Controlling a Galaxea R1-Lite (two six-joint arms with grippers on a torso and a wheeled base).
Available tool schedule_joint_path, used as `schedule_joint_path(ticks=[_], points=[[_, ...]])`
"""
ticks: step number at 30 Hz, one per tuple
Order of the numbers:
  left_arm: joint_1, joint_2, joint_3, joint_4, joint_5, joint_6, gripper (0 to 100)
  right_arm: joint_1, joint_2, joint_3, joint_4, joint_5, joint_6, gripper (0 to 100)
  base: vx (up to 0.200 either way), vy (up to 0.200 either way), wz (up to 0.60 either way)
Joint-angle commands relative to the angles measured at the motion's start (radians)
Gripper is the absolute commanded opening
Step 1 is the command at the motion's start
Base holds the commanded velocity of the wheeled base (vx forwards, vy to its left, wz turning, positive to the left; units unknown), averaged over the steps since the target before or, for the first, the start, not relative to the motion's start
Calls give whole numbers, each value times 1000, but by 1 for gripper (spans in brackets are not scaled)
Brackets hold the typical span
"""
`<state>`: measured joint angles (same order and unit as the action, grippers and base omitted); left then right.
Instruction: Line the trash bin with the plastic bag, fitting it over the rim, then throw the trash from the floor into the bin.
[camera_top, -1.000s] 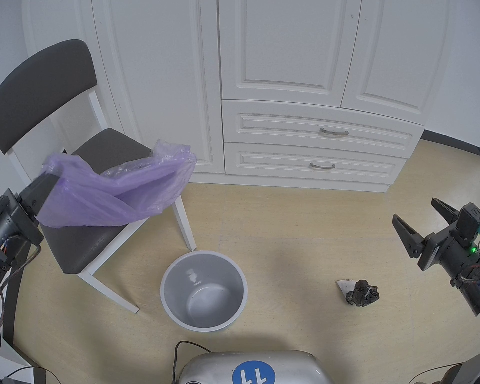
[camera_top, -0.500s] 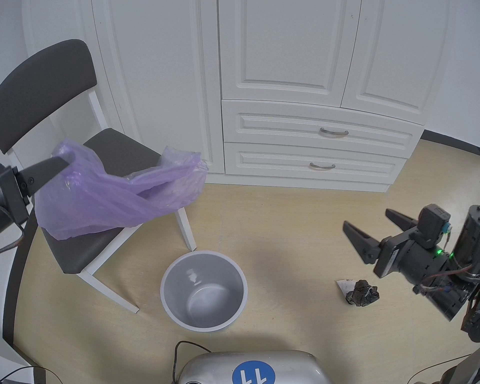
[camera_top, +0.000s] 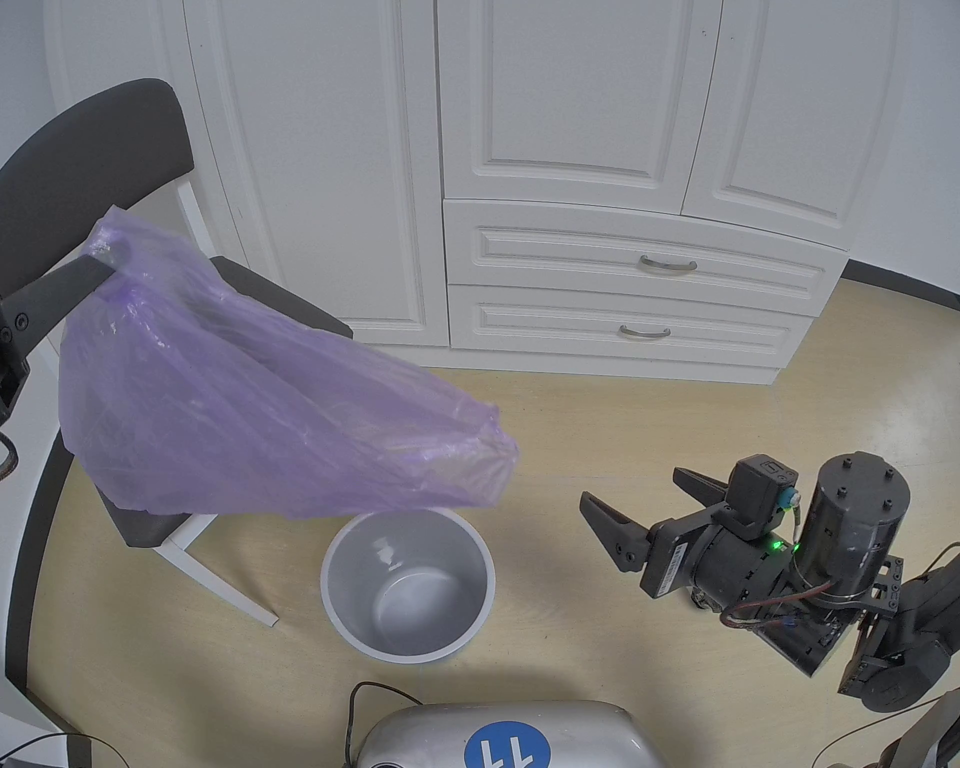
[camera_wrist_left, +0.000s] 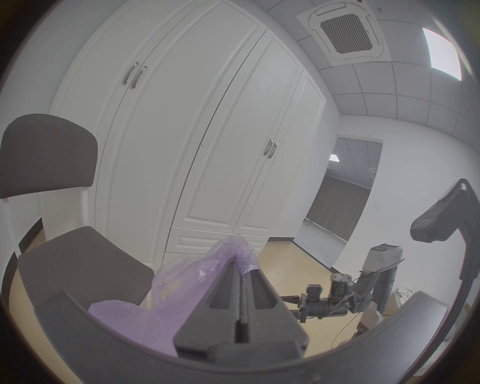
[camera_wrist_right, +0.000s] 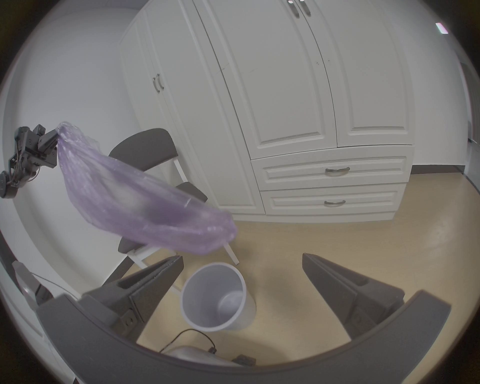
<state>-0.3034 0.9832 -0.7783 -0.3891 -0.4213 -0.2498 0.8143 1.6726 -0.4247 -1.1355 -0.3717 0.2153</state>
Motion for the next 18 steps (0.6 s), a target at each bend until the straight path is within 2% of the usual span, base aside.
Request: schedule_joint_path(ticks=[1,10,16,18], points=[[-20,-5,24,-25,-11,-20,0,-7,92,1,-35,-9,6,100,0,0,0],[-22,-6,25,-37,-47,-54,0,9,133,21,-10,-4,3,100,0,0,0],[-22,-3,28,-60,-47,-55,0,63,153,30,56,5,22,100,0,0,0],[-22,-1,34,-79,-47,-57,0,98,139,32,119,28,55,100,0,0,0]])
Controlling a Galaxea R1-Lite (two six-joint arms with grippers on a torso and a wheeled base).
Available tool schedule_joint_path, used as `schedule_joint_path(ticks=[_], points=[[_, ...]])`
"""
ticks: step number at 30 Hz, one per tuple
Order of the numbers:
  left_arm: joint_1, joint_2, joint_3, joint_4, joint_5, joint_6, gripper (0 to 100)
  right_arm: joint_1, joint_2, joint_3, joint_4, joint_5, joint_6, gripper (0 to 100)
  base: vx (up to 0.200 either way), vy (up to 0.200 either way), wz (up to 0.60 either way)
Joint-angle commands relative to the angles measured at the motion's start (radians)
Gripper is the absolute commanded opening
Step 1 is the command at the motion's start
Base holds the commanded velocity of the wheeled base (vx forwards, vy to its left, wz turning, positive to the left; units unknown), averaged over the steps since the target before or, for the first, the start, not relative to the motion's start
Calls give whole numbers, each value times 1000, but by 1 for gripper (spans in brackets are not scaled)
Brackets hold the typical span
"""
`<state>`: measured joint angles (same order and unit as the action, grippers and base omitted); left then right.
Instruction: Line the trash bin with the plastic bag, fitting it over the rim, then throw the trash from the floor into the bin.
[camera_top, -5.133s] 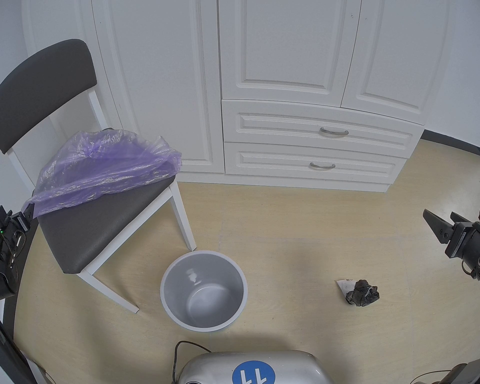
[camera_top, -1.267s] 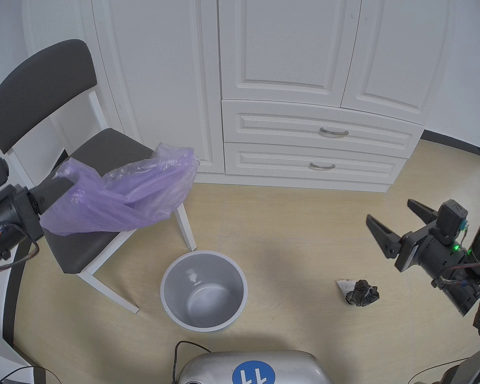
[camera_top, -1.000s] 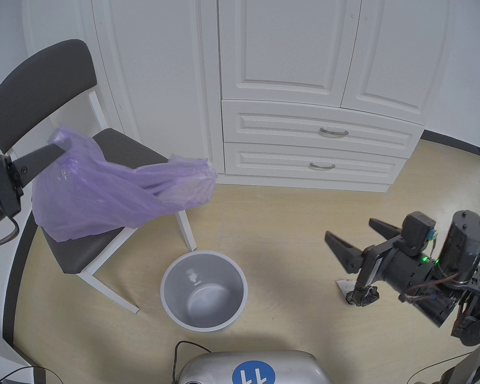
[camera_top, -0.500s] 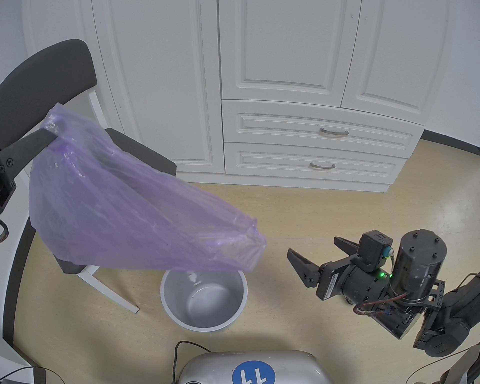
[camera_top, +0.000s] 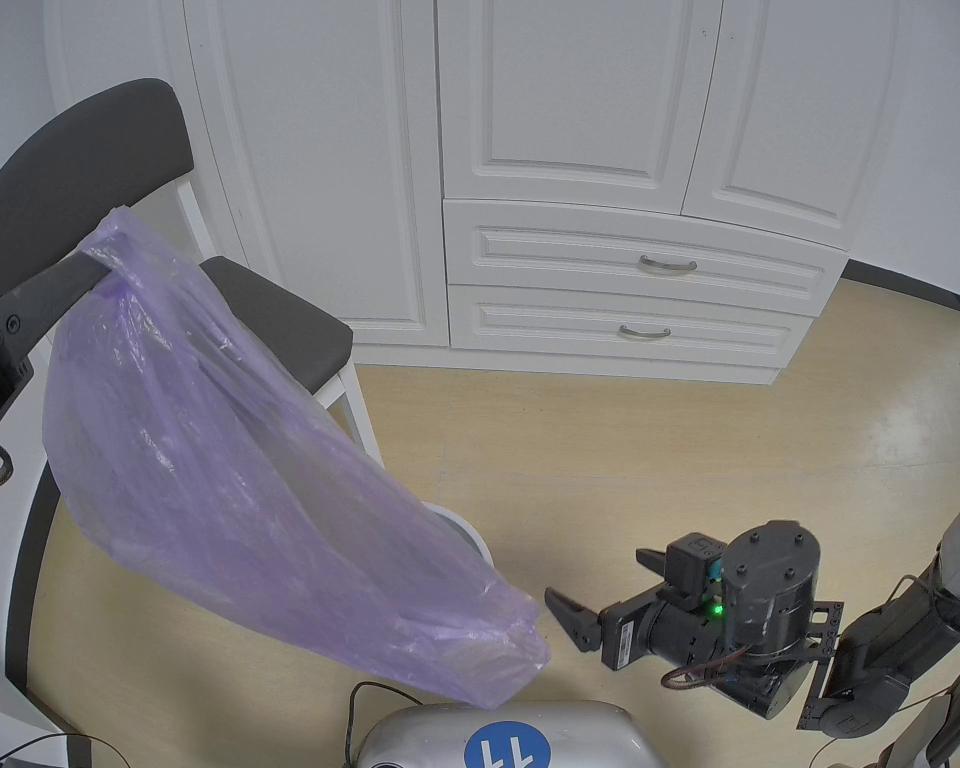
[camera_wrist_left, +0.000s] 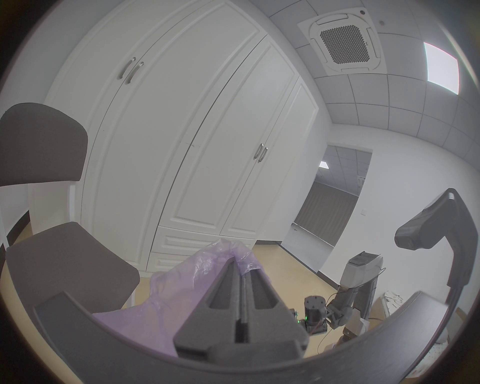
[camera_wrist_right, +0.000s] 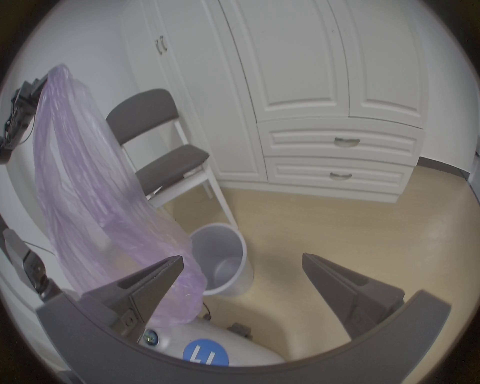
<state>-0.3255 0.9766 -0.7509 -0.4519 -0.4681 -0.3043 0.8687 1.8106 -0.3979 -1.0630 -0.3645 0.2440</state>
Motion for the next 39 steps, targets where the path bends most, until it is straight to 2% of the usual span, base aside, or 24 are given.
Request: schedule_joint_path(ticks=[1,5,7,14,20,23,30,31,34,35,39], points=[[0,5,10,-22,0,-3,0,50,-7,4,64,38,37,100,0,0,0],[-1,11,15,-50,0,-19,0,75,-45,-12,141,122,104,100,0,0,0],[-1,14,16,-65,0,-21,0,79,-57,-29,172,137,138,100,0,0,0],[-4,22,18,-80,0,-22,0,96,-62,-50,202,151,182,100,0,0,0],[-20,45,18,-116,2,-26,0,107,15,-79,184,167,273,100,0,0,0],[-21,56,24,-146,2,-26,0,111,53,-79,170,167,288,100,0,0,0],[-21,76,30,-183,3,-26,0,111,154,-73,-15,156,290,100,0,0,0],[-20,82,30,-191,5,-26,0,111,188,-70,-80,150,290,100,0,0,0],[-20,90,30,-195,5,-26,0,110,225,-68,-155,128,290,100,0,0,0],[-20,94,30,-197,5,-26,0,107,260,-68,-226,90,285,100,0,0,0],[-20,94,28,-198,6,-26,0,105,292,-70,-295,65,278,100,0,0,0]])
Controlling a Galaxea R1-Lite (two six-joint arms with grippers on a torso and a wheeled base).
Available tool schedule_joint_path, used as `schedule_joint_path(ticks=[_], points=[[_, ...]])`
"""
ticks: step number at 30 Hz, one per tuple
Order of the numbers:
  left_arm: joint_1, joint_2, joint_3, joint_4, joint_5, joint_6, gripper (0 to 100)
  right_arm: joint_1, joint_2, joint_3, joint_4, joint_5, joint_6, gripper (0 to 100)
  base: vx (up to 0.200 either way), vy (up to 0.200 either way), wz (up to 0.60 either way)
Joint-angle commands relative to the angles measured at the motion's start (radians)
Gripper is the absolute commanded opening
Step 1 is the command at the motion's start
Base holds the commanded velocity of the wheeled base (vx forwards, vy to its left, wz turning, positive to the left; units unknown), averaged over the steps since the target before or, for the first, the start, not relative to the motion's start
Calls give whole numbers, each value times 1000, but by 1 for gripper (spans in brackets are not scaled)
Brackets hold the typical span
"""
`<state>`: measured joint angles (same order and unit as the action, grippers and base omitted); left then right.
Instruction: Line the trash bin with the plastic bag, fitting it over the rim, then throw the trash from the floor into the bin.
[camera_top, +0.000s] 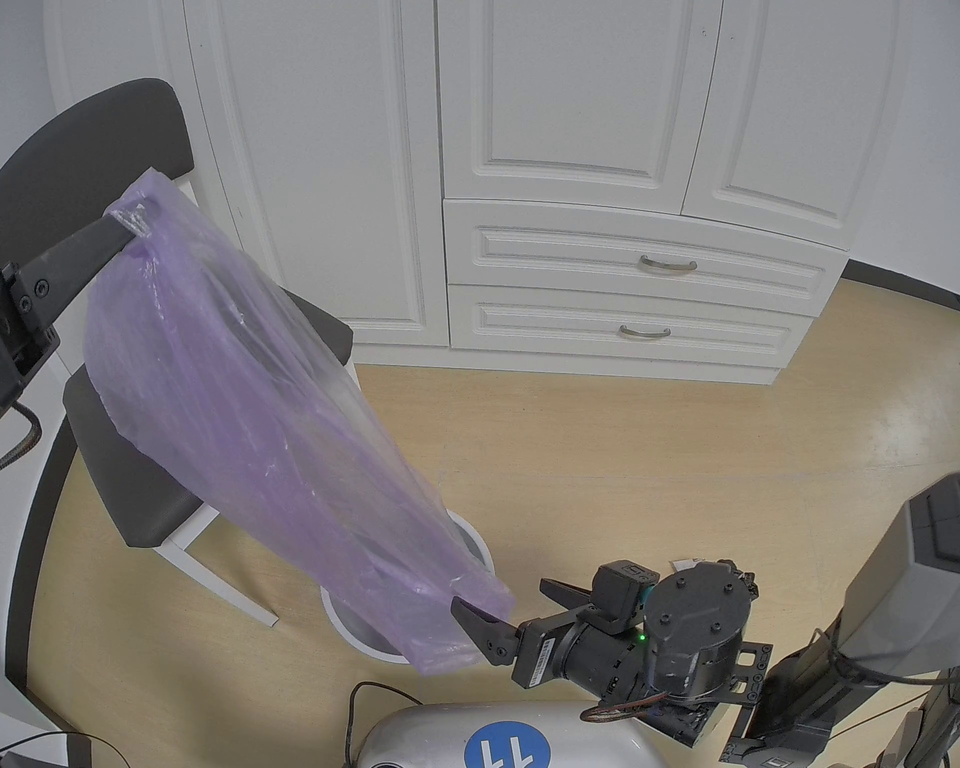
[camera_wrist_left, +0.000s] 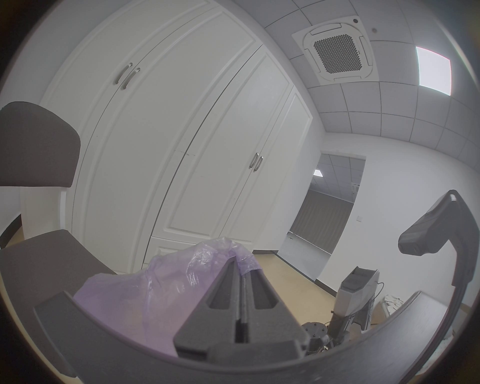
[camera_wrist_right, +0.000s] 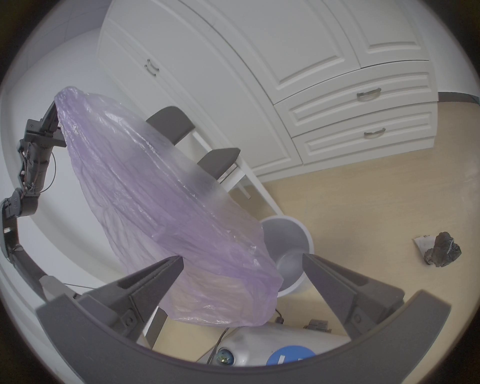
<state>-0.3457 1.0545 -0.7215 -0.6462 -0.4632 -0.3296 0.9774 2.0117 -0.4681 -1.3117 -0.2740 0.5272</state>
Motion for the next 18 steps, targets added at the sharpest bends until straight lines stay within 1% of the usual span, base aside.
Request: schedule_joint_path(ticks=[1,4,6,9,10,11,12,13,14,16,17,18], points=[[1,15,-1,-4,1,0,0,-3,96,0,-50,-25,-6,100,0,0,0],[1,15,-1,-6,1,0,0,-3,116,-7,-75,-30,-4,100,0,0,0],[-1,16,4,-18,1,0,0,-3,139,-7,-116,-39,-7,100,0,0,0],[-7,21,13,-36,1,0,0,-5,196,-6,-192,-71,-41,100,0,0,0],[-7,21,13,-36,1,0,0,-5,196,-6,-192,-71,-41,100,0,0,0],[-15,25,17,-52,1,0,0,-5,225,-6,-244,-94,-75,100,0,0,0],[-24,29,24,-75,1,0,0,-6,268,-9,-259,-114,-116,100,0,0,0],[-24,29,24,-75,1,0,0,-6,268,-9,-259,-114,-116,100,0,0,0],[-25,33,30,-98,1,-3,0,-10,297,-30,-259,-132,-148,100,0,0,0],[-25,35,33,-119,1,-20,0,-10,305,-66,-259,-174,-150,100,0,0,0],[-25,35,33,-121,1,-22,0,-10,306,-69,-259,-175,-150,100,0,0,0],[-25,35,36,-138,1,-42,0,-13,315,-99,-259,-197,-151,100,0,0,0]])
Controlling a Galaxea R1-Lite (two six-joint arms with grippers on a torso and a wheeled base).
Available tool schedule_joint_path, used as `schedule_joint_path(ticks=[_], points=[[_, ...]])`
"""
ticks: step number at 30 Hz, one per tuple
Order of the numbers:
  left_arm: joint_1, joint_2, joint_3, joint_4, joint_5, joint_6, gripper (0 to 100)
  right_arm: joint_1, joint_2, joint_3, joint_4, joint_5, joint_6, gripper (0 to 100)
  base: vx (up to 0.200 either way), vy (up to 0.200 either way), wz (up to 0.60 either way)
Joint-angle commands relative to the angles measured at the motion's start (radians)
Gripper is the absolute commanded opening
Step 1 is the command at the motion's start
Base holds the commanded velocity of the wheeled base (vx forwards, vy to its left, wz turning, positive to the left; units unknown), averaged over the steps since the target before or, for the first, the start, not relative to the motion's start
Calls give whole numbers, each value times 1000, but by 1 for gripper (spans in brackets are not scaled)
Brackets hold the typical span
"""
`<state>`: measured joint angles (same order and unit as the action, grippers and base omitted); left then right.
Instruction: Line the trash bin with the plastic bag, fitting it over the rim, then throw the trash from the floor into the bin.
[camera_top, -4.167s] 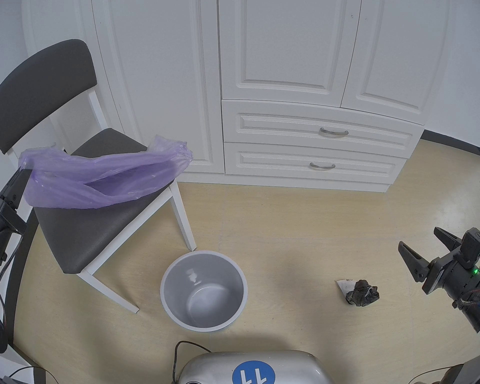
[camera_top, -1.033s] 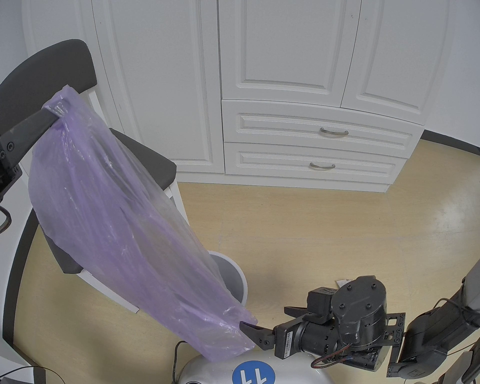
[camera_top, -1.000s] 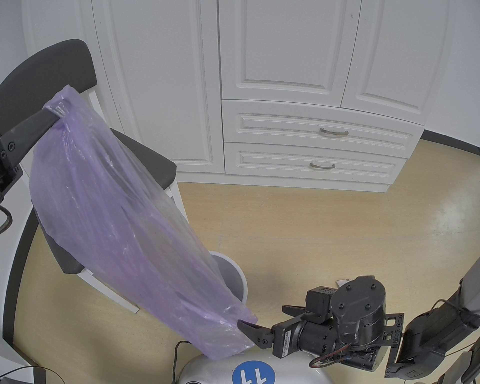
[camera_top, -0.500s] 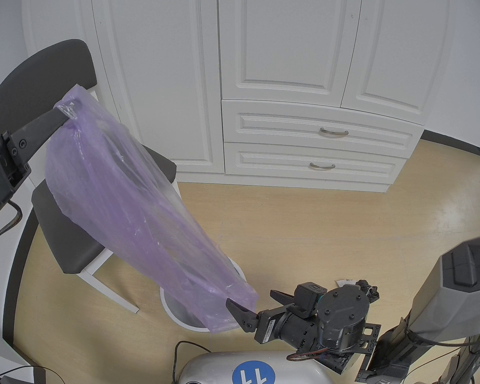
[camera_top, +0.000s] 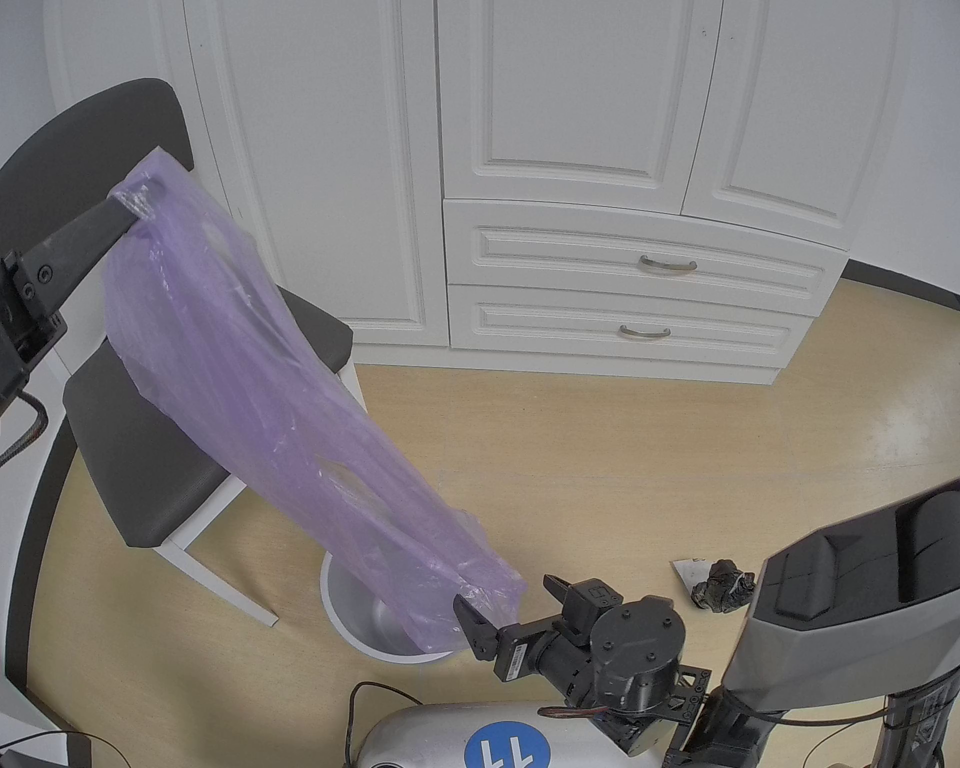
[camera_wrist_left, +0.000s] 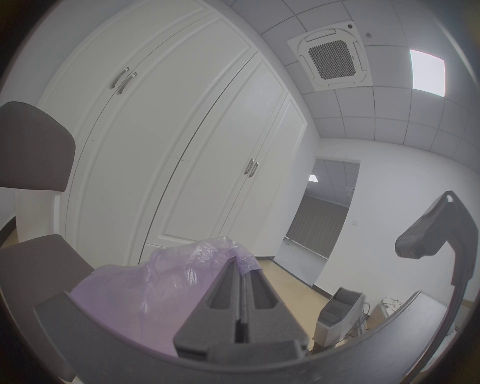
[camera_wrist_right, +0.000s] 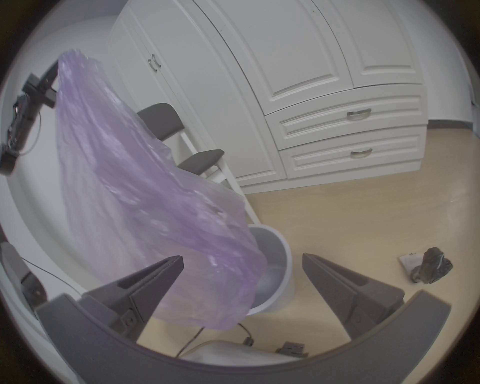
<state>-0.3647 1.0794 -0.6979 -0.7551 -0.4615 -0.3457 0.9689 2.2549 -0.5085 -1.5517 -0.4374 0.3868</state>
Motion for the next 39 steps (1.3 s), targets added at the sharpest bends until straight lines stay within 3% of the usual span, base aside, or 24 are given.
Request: schedule_joint_path(ticks=[1,5,10,28,33,37,39], points=[[-7,10,12,-41,0,-36,0,-7,75,-76,-19,-46,-9,100,0,0,0],[-8,13,21,-72,0,-50,0,-12,72,-123,-19,-96,-11,100,0,0,0],[-13,13,28,-82,0,-50,0,-16,37,-148,-19,-113,-9,100,0,0,0],[-17,1,28,-84,0,-50,0,-47,49,-127,-19,-69,50,100,0,0,0],[-17,1,26,-84,0,-52,0,-61,-40,-94,-19,3,138,100,0,0,0],[-17,-3,26,-84,1,-52,0,-96,-153,7,-19,184,271,100,0,0,0],[-17,-7,26,-84,1,-56,0,-99,-184,42,-19,244,330,100,0,0,0]])
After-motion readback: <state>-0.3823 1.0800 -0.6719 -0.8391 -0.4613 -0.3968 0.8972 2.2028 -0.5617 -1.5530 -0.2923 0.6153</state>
